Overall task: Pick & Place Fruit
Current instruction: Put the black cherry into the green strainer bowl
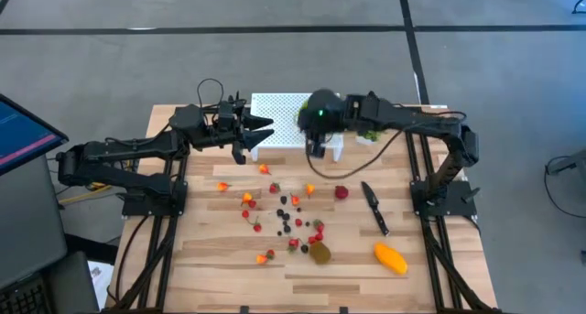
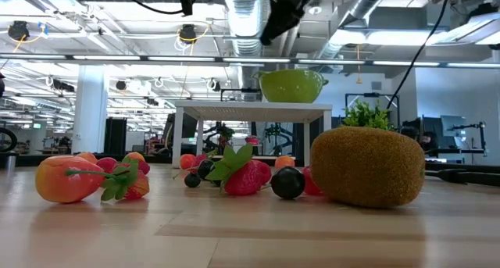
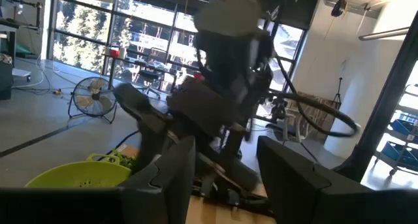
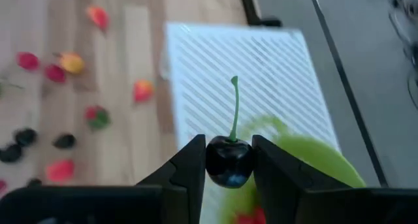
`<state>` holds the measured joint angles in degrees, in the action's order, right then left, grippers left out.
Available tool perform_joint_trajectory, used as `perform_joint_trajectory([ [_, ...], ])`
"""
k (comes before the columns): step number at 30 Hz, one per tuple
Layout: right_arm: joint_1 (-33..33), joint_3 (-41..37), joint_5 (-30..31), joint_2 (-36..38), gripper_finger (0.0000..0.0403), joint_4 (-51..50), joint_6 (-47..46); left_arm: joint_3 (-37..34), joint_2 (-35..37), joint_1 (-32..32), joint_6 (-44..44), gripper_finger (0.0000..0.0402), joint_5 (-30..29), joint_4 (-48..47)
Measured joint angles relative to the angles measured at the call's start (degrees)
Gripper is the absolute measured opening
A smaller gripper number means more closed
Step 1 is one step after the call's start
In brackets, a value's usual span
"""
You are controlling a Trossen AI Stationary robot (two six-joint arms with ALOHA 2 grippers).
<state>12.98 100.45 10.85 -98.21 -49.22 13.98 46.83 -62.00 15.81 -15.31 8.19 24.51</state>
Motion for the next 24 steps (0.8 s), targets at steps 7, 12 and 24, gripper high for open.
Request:
perform_joint_trajectory([
  [7, 7.51, 1.81, -0.02, 0.00, 0.0103, -10.15, 0.09, 0.00, 0.00, 0.00, 0.00, 0.0159, -0.01, 0.00],
  [12, 11.46, 1.10, -0.04, 0.00, 0.0103, -13.72, 0.09, 0.00, 0.00, 0.00, 0.00, 0.0159, 0.00, 0.00],
  [24, 14.58, -1.41, -0.51, -0.09, 0.0103, -14.84, 0.01, 0.00, 0.00, 0.00, 0.00, 0.0159, 0.00, 0.00],
])
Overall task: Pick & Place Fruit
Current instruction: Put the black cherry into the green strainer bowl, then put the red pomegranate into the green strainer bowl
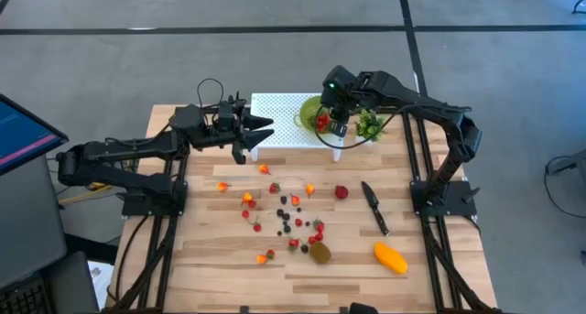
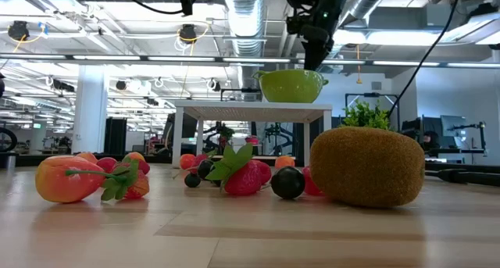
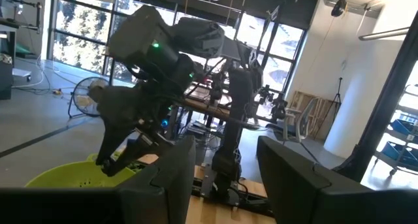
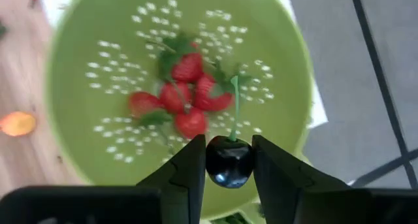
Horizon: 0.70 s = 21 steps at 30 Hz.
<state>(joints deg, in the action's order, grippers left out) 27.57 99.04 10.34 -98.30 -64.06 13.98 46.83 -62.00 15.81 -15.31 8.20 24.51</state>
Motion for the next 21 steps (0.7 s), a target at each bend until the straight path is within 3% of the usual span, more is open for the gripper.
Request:
perform_joint_trajectory([
  [7, -0.37, 0.00, -0.01, 0.00, 0.0106, 0.52, -0.01, 0.00, 0.00, 0.00, 0.00, 0.0159, 0.01, 0.00],
  [21, -0.58, 0.00, 0.01, 0.02, 0.0172, 3.27, -3.52, 0.00, 0.00, 0.00, 0.00, 0.0159, 0.00, 0.00],
])
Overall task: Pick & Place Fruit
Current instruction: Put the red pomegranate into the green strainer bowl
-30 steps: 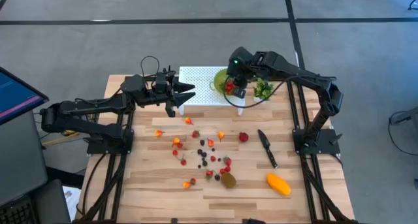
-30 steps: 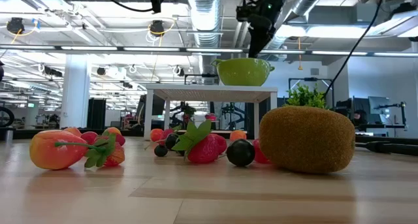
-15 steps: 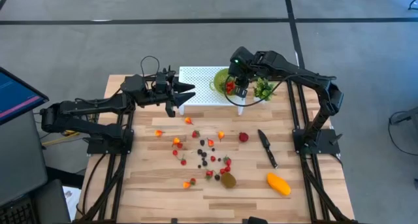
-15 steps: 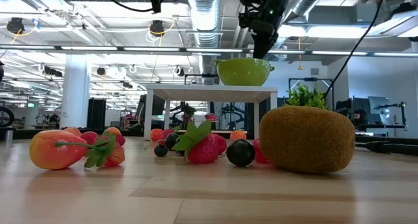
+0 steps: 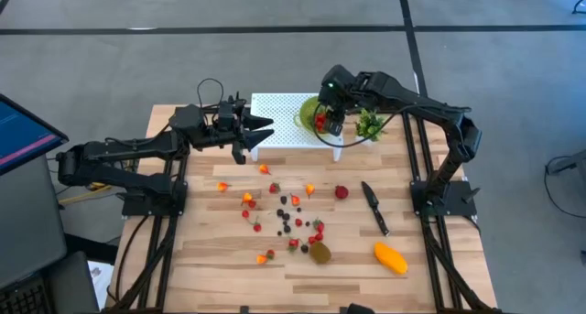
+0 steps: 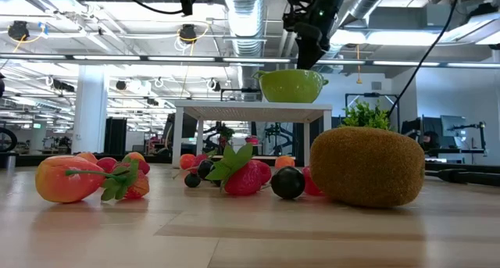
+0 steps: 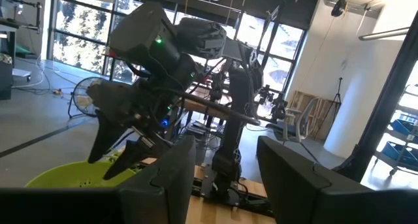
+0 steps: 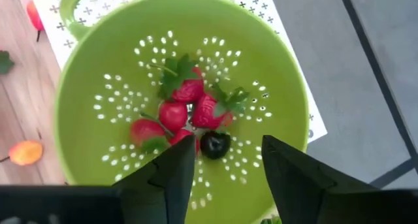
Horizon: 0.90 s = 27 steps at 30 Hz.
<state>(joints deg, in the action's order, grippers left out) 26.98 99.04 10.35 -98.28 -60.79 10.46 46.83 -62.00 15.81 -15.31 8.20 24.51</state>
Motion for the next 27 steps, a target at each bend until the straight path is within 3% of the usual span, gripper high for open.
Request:
perform_joint_trajectory([
  [15, -5.13, 0.00, 0.04, 0.00, 0.0153, -1.16, -3.74, 0.00, 0.00, 0.00, 0.00, 0.0159, 0.00, 0.00],
  [27, -21.26, 0.04, 0.19, 0.04, 0.0120, -12.33, -16.58, 0.00, 0.00, 0.00, 0.00, 0.0159, -0.01, 0.00],
])
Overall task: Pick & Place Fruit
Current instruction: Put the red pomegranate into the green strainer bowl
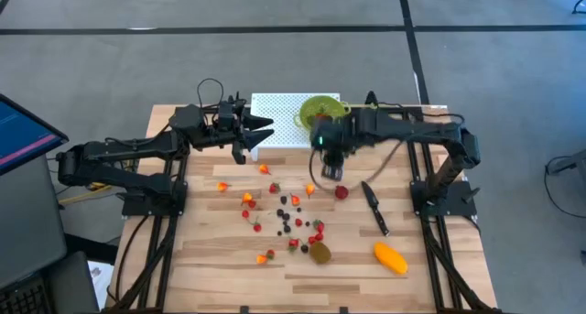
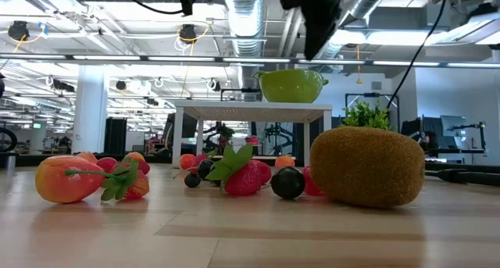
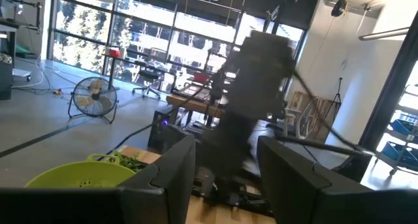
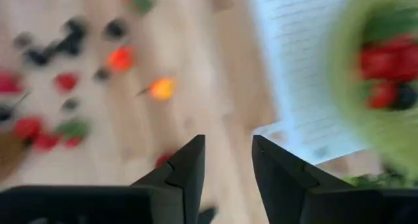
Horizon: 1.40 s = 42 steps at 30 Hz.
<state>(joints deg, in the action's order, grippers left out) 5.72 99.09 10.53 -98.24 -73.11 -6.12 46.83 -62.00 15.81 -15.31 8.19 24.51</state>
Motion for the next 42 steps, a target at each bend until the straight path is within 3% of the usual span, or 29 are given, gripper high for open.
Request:
perform_joint_trajectory([
  [9, -10.41, 0.00, 7.37, 0.00, 0.0119, -6.10, -13.52, 0.00, 0.00, 0.00, 0.00, 0.0159, 0.00, 0.00],
  [13, -12.79, 0.00, 11.73, 0.00, 0.0127, -8.11, -19.71, 0.00, 0.00, 0.00, 0.00, 0.0159, 0.02, 0.00],
  [17, -13.64, -1.94, 12.36, 0.17, 0.0149, -7.43, -22.67, 0.00, 0.00, 0.00, 0.00, 0.0159, 0.01, 0.00],
  [23, -12.90, -13.69, 11.82, 1.79, 0.0209, -2.48, -26.66, 0.00, 0.00, 0.00, 0.00, 0.0159, 0.02, 0.00],
  [29, -10.79, -25.49, 4.09, 5.06, 0.0263, 10.41, -25.50, 0.00, 0.02, 0.00, 0.00, 0.0159, 0.02, 0.06],
  [40, -8.20, -35.85, -0.29, 6.14, 0.0273, 26.86, -26.41, 0.00, 0.00, 0.00, 0.00, 0.0159, 0.01, 0.92],
  [42, -8.16, -37.06, -0.39, 6.10, 0.0273, 25.81, -26.39, 0.00, 0.06, 0.00, 0.00, 0.0159, 0.00, 1.27],
])
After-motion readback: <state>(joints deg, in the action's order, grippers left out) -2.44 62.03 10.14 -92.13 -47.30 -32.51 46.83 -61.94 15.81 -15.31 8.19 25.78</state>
